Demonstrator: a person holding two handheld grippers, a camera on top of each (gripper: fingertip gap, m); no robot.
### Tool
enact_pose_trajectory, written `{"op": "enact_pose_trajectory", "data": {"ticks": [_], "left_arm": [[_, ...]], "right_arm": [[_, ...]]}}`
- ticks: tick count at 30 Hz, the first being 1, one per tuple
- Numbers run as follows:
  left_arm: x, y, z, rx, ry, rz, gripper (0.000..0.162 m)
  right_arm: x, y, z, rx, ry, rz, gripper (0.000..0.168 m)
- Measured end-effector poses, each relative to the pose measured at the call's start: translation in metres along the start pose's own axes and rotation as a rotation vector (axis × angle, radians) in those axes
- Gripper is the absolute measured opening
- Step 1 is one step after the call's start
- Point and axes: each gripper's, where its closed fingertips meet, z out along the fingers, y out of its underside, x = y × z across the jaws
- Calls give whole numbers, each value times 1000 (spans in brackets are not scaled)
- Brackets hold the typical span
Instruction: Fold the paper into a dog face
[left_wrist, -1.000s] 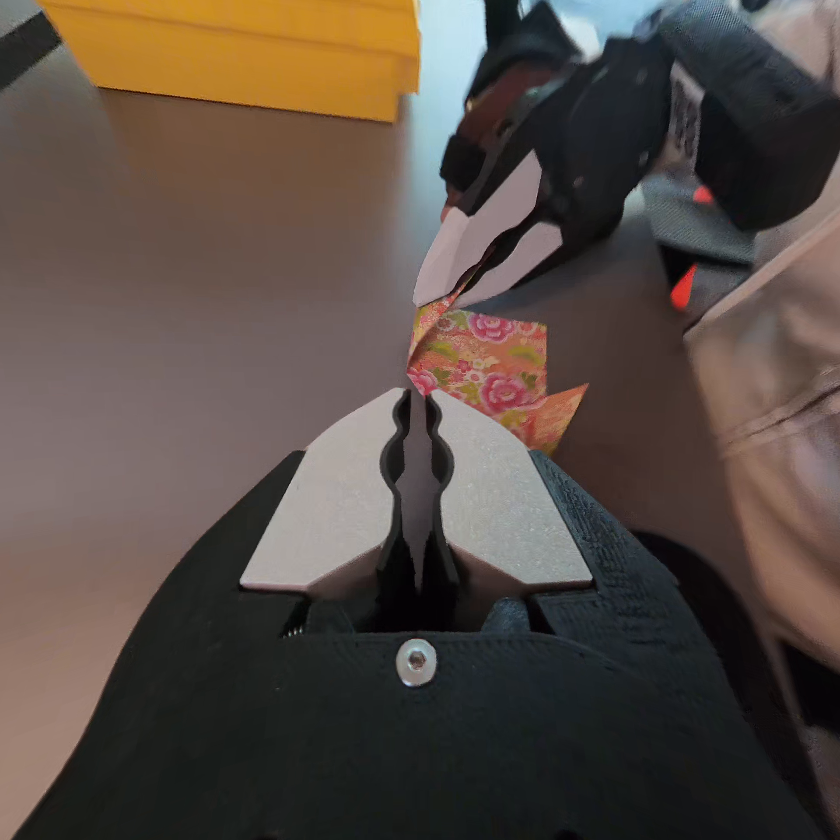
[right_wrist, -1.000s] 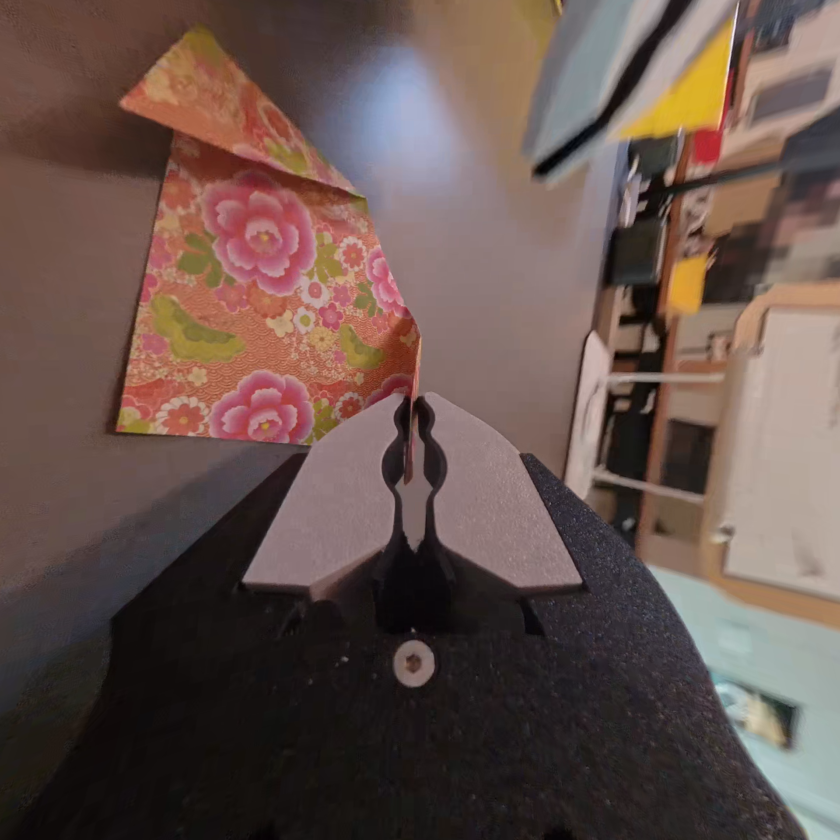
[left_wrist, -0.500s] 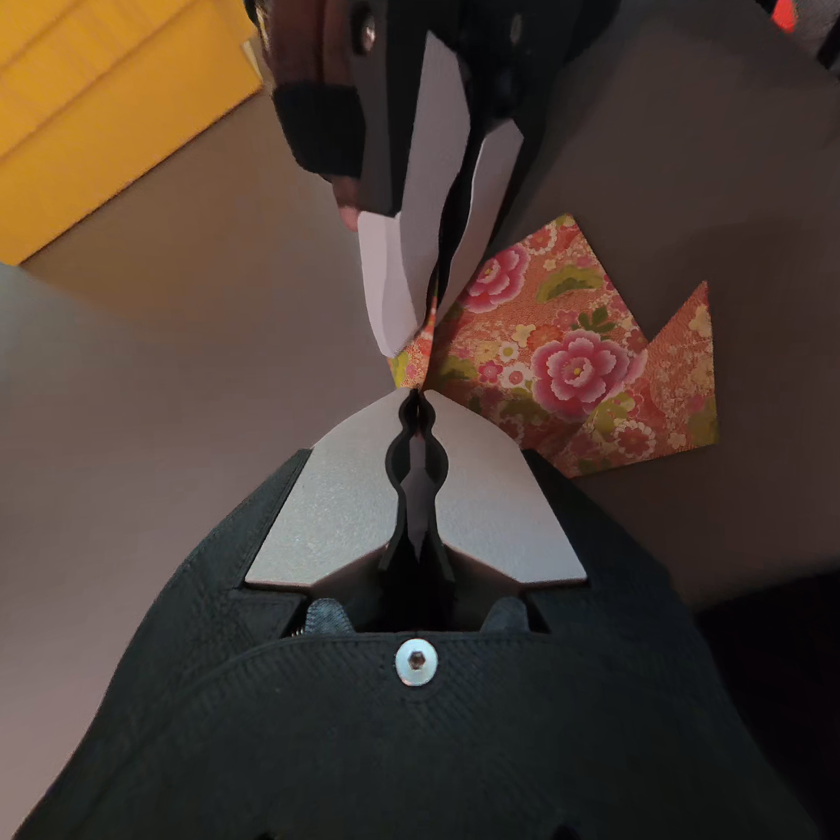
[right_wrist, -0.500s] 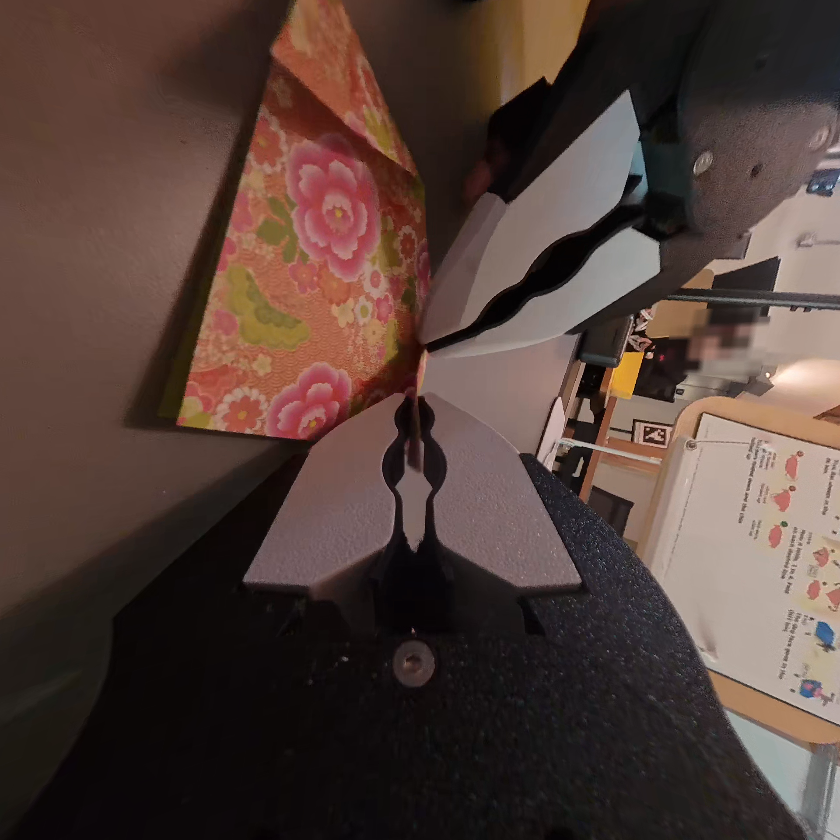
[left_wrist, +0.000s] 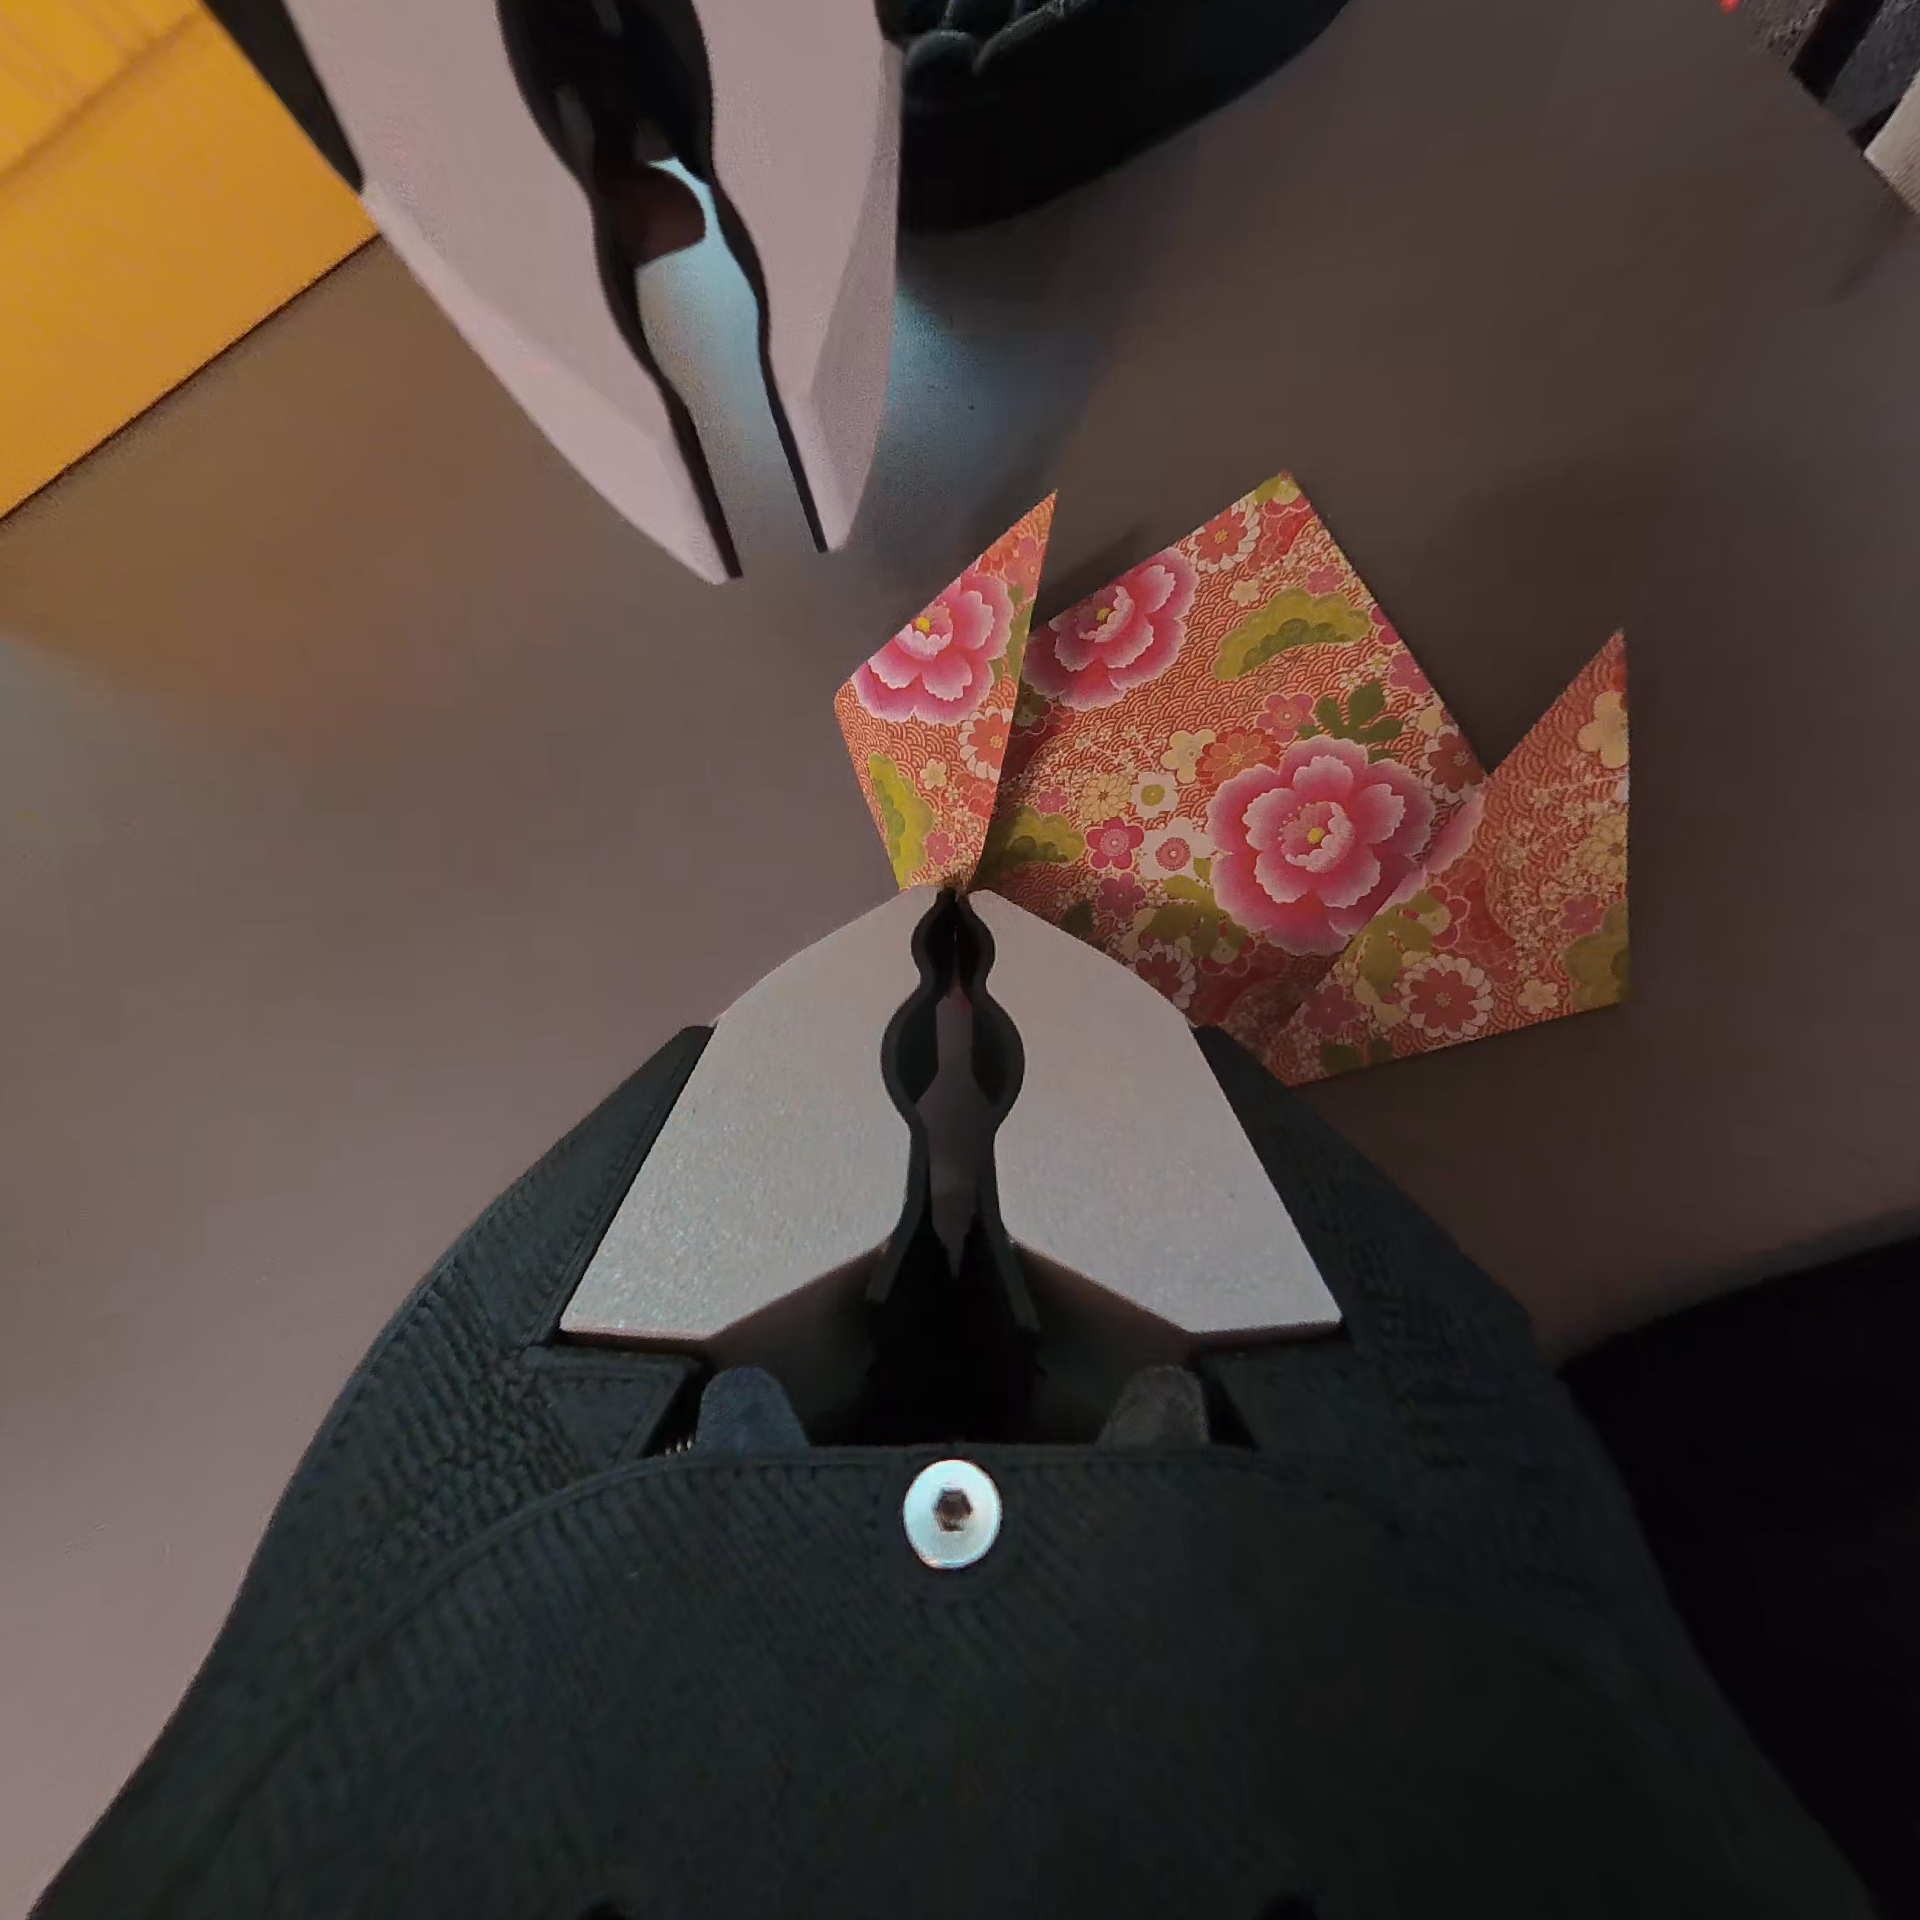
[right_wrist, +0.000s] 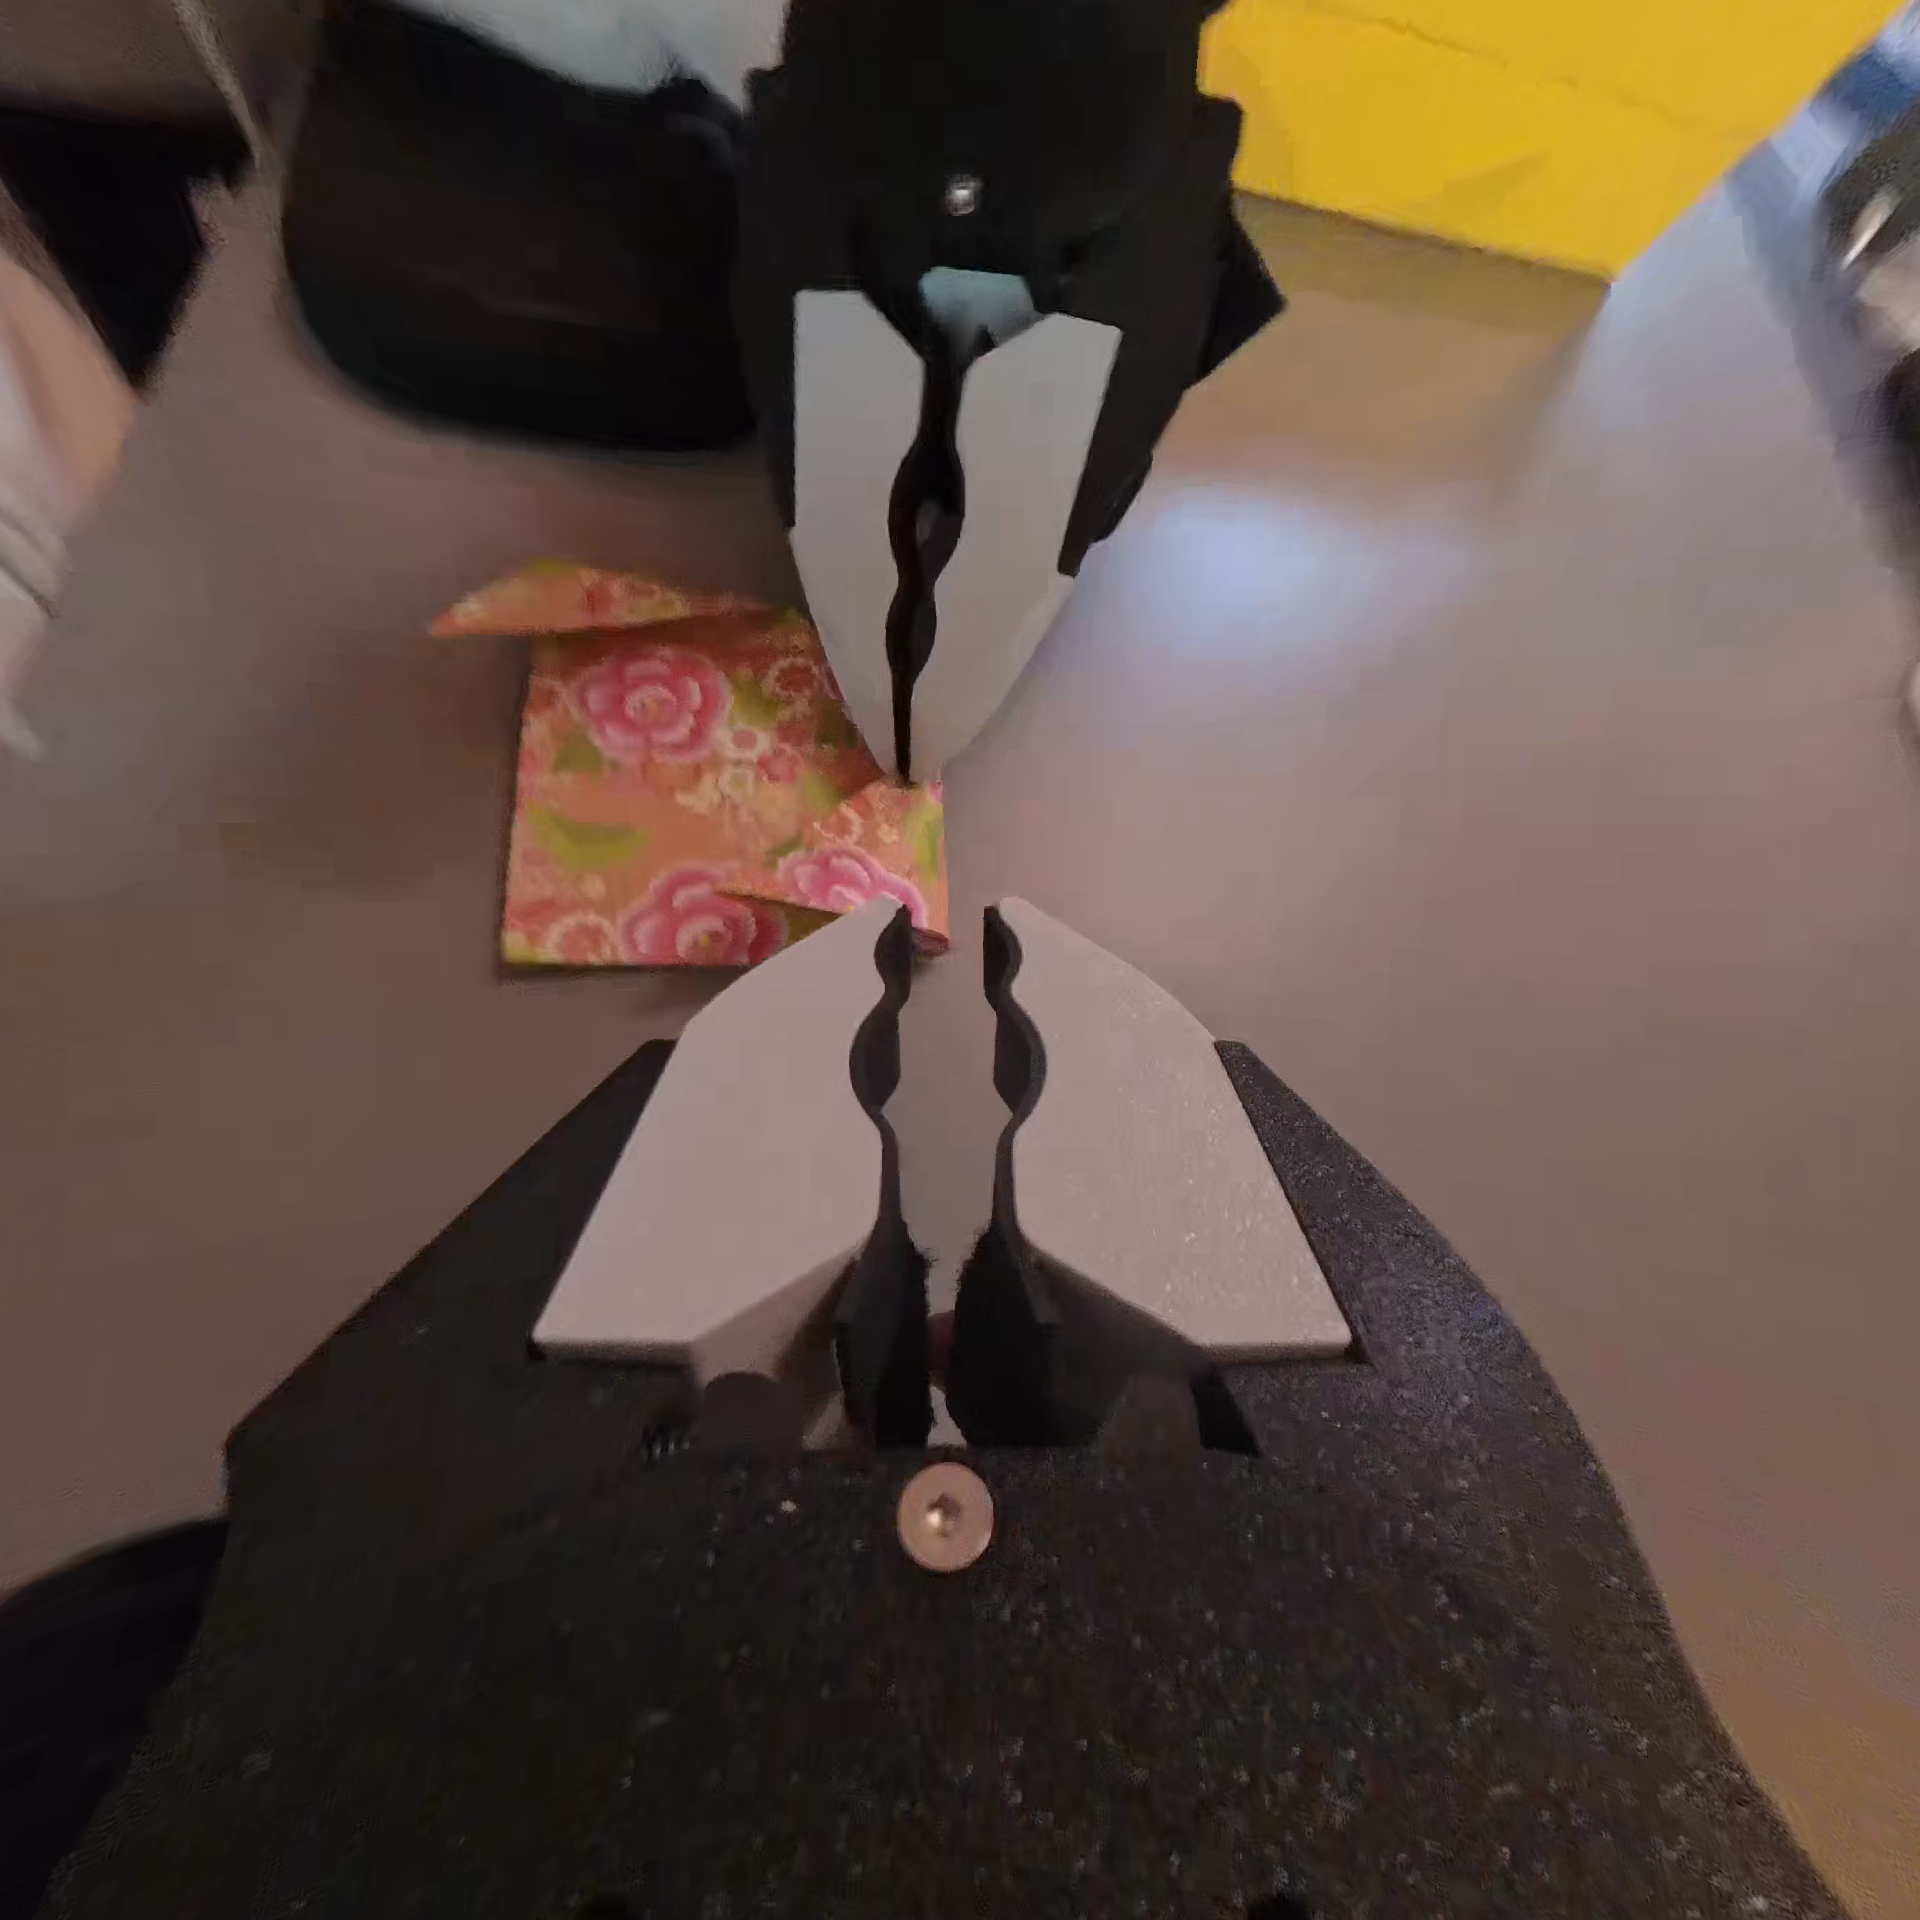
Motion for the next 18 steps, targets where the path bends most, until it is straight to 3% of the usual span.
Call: {"op": "enact_pose_trajectory", "data": {"ticks": [4,8,11,14,18], "left_arm": [[0,0,0,-11,-9,4,0],[0,0,0,-21,-23,20,0],[0,0,0,-55,-28,52,0],[0,-1,1,-84,-32,67,0],[0,-1,1,-105,-31,86,0]], "right_arm": [[-10,14,11,-106,-151,373,44],[-1,0,6,25,-172,673,43],[0,-2,5,-30,-102,572,37],[-20,-12,14,-80,-140,401,32],[-27,10,28,-244,-104,227,26]]}}
